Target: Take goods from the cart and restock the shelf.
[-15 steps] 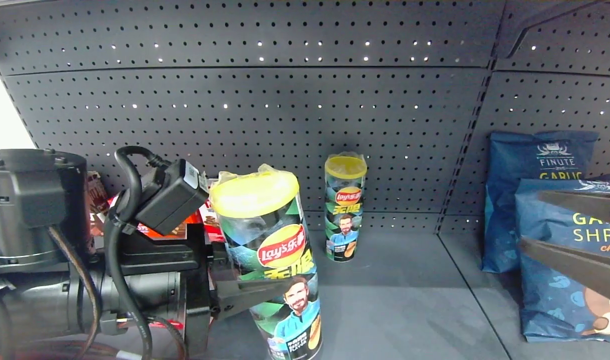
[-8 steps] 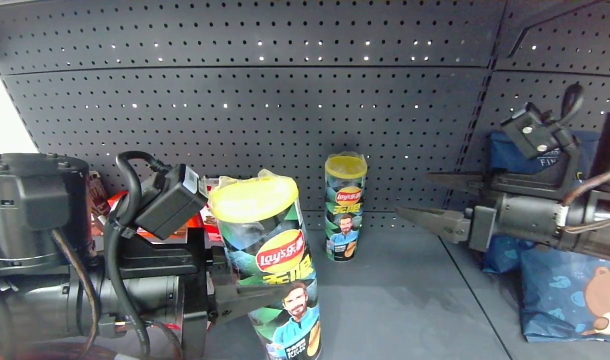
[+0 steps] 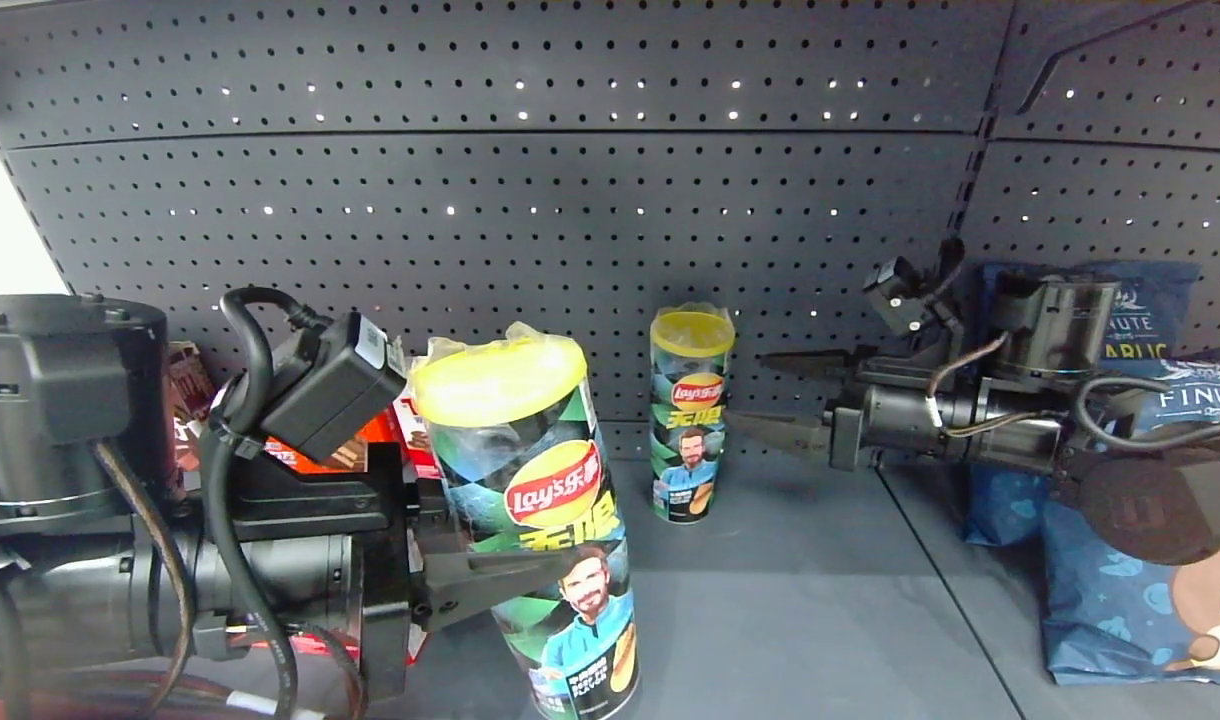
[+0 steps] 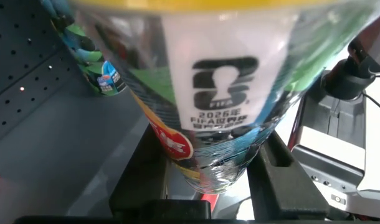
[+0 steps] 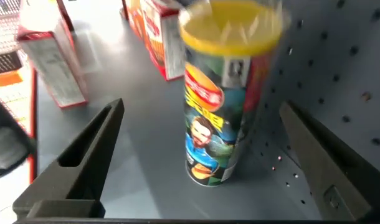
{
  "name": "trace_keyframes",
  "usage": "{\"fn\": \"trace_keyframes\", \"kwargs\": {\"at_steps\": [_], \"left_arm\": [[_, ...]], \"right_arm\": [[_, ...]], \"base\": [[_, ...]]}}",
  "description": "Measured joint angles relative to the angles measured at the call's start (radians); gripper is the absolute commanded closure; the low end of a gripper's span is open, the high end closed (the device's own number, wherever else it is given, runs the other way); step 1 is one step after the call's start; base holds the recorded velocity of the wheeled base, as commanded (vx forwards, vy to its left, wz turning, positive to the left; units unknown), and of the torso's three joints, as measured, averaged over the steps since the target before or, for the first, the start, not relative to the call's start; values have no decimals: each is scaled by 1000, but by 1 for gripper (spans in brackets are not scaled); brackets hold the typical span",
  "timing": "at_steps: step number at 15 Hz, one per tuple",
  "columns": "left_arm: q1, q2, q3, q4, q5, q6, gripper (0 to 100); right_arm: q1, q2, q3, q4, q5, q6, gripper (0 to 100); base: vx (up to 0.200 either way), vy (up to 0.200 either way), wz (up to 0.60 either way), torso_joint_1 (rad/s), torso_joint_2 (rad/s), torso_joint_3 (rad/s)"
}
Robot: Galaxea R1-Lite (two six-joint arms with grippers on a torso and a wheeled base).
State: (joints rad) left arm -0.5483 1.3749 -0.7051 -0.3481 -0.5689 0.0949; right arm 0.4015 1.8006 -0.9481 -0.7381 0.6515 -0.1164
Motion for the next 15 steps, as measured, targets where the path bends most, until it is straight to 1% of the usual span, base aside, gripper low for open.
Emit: {"fn": "trace_keyframes", "kwargs": {"at_steps": [8, 15], "left_arm": [[10, 0, -6, 0, 0, 0, 100], [10, 0, -1, 2, 0, 0, 100]], "right_arm": [[0, 158, -91, -4, 1, -1, 0], [11, 234, -113, -33, 15, -1, 0]], "base": [[0, 0, 0, 0, 0, 0], [0, 0, 0, 0, 0, 0]]}}
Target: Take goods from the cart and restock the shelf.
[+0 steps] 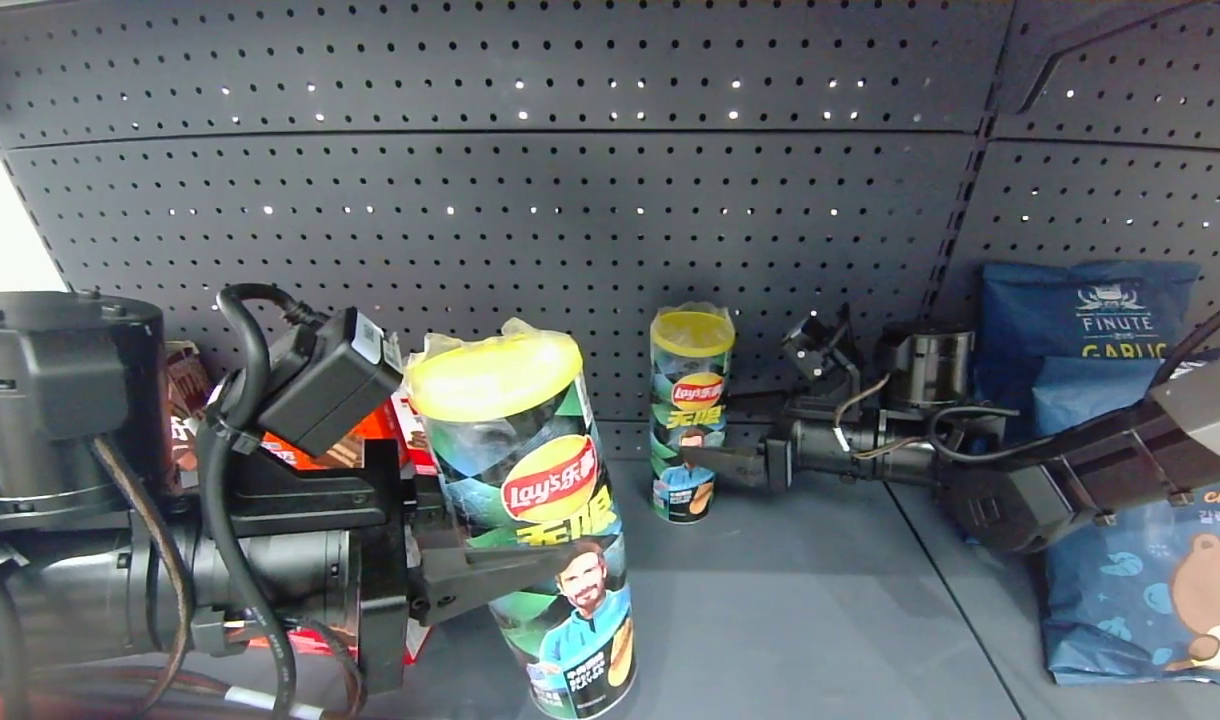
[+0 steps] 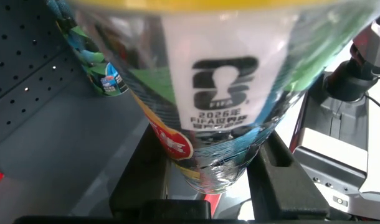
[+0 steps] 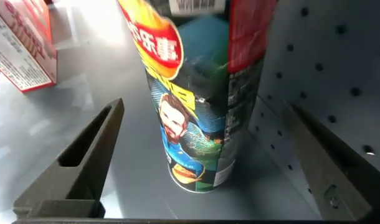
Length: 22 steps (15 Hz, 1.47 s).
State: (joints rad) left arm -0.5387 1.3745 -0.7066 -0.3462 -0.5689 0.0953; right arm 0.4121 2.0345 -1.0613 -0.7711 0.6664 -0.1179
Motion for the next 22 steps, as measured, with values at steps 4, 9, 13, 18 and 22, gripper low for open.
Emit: {"fn": "trace_keyframes", "kwargs": {"at_steps": [4, 9, 13, 18, 22], "left_arm": [[0, 0, 4, 0, 0, 0, 100], [0, 0, 7, 0, 0, 0, 100], [0, -1, 8, 0, 0, 0, 100], [0, -1, 11, 0, 0, 0, 100], [0, -3, 15, 0, 0, 0, 100]], "right_arm": [[15, 39, -26, -2, 0, 0, 0], [35, 98, -84, -2, -2, 1, 0], [38, 127, -95, -3, -3, 0, 0], [38, 149, -88, -36, -8, -1, 100], [40, 151, -78, -42, -10, -1, 100]], "base": [[0, 0, 0, 0, 0, 0], [0, 0, 0, 0, 0, 0], [0, 0, 0, 0, 0, 0], [0, 0, 0, 0, 0, 0], [0, 0, 0, 0, 0, 0]]}}
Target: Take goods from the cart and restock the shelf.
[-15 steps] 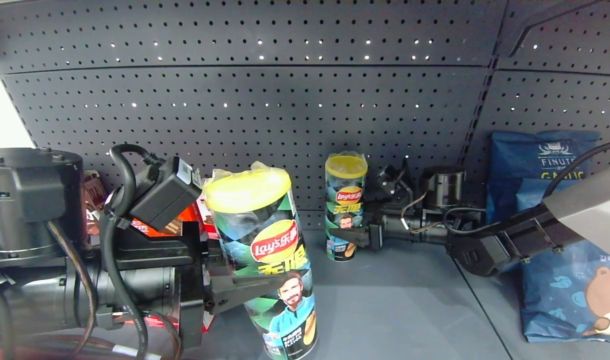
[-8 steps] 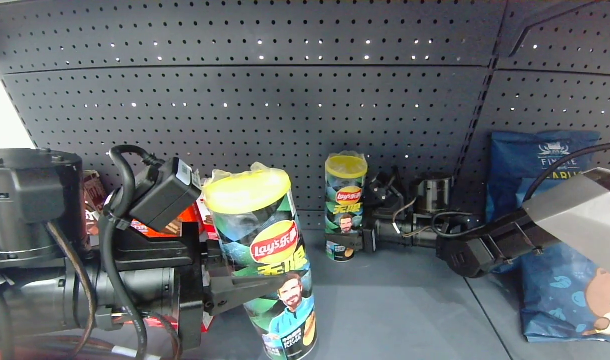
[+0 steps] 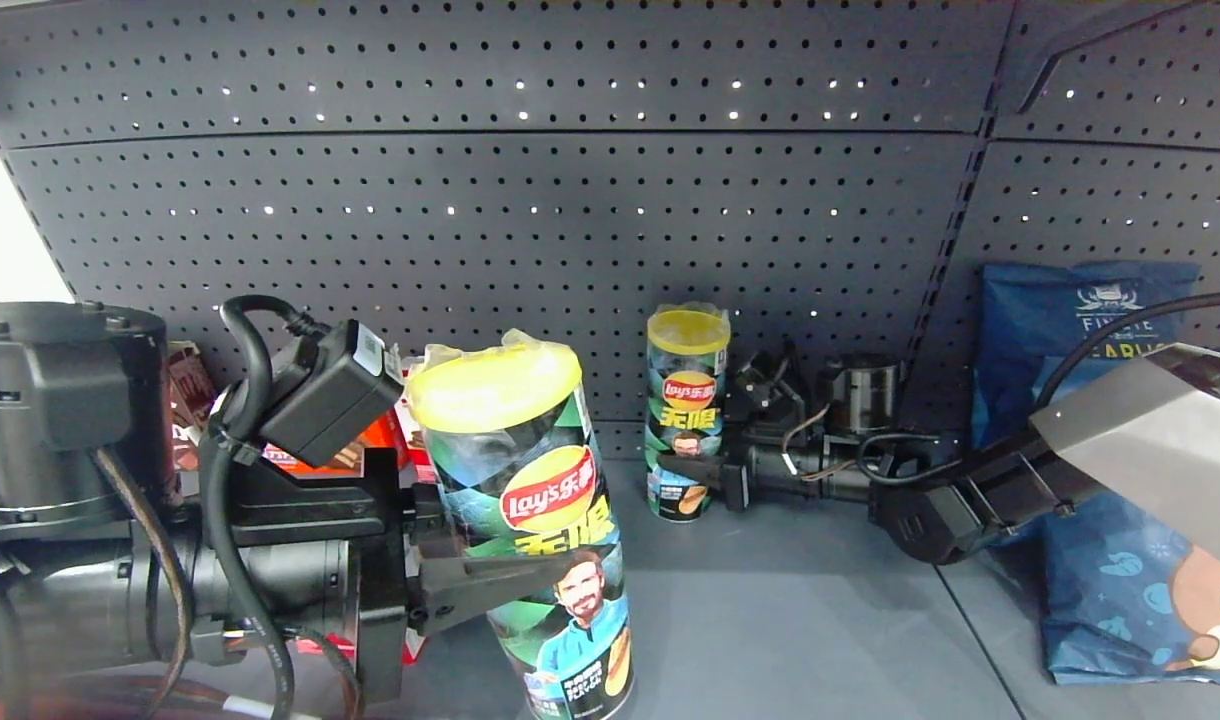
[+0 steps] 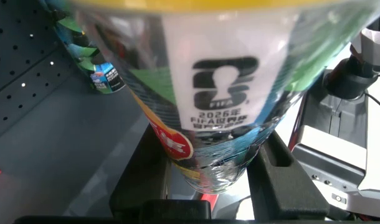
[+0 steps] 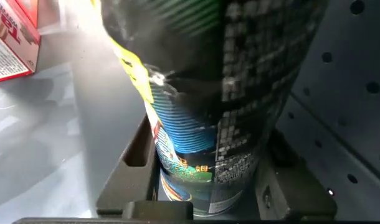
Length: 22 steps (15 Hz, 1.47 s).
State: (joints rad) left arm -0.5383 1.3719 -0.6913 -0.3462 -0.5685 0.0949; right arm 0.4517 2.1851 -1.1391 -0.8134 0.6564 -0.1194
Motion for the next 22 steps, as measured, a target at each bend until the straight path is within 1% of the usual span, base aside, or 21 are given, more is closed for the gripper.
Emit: {"fn": "trace_keyframes", "kwargs": {"at_steps": [2, 5, 8, 12, 16, 19, 22], "left_arm": [[0, 0, 4, 0, 0, -1, 100], [0, 0, 5, 0, 0, -1, 100], [0, 0, 3, 0, 0, 0, 100], [-2, -1, -3, 0, 0, 0, 100], [-8, -2, -6, 1, 2, 0, 100], [-13, -2, -7, 1, 5, 0, 100], [-14, -2, -7, 2, 8, 1, 100]], "right_arm": [[0, -11, 19, 0, 0, 0, 100], [9, -74, 94, 7, -1, 1, 100], [33, -162, 233, -39, -2, 3, 100], [71, -284, 477, -183, -4, 6, 100], [116, -388, 643, -227, -13, 7, 100], [145, -434, 705, -230, -34, 7, 100], [149, -447, 721, -231, -35, 9, 100]], "base": [[0, 0, 0, 0, 0, 0], [0, 0, 0, 0, 0, 0], [0, 0, 0, 0, 0, 0], [0, 0, 0, 0, 0, 0], [0, 0, 0, 0, 0, 0], [0, 0, 0, 0, 0, 0], [0, 0, 0, 0, 0, 0]]}}
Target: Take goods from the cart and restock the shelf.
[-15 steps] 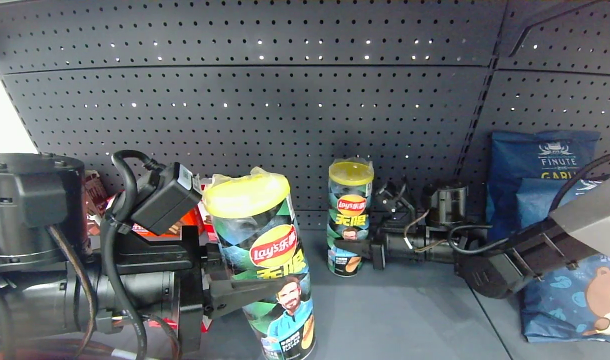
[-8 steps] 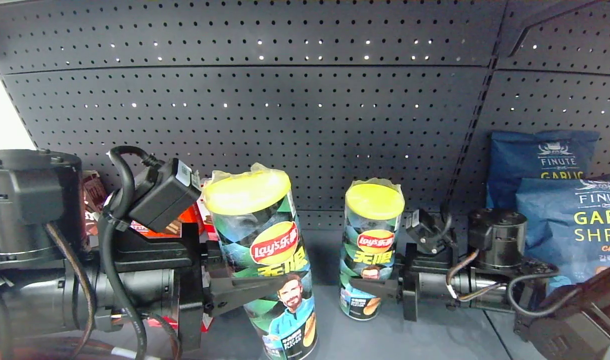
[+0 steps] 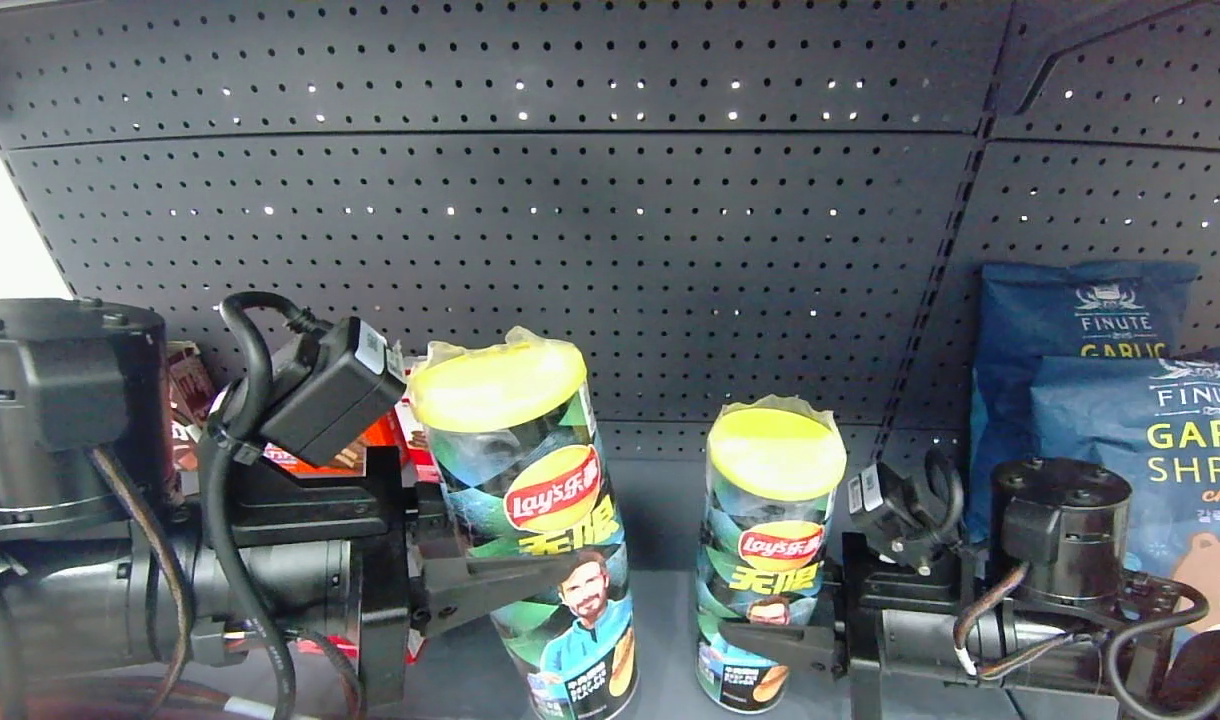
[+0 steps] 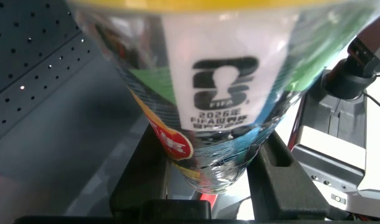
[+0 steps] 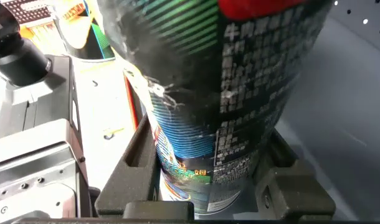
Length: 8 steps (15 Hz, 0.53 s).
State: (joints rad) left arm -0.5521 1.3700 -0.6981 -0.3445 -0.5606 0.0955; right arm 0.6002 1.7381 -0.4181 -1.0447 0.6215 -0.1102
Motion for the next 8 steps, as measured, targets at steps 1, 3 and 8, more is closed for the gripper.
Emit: {"fn": "trace_keyframes", "kwargs": {"at_steps": [1, 3, 8], "left_arm": [[0, 0, 0, 1, 0, 0, 100], [0, 0, 0, 0, 0, 0, 100], [1, 0, 1, 0, 0, 0, 100]], "right_arm": [[0, 1, 0, 0, 0, 0, 100], [1, 5, 1, -1, 0, 0, 100], [-6, 47, -10, -33, 1, 1, 100]], "base": [[0, 0, 0, 0, 0, 0], [0, 0, 0, 0, 0, 0], [0, 0, 0, 0, 0, 0]]}}
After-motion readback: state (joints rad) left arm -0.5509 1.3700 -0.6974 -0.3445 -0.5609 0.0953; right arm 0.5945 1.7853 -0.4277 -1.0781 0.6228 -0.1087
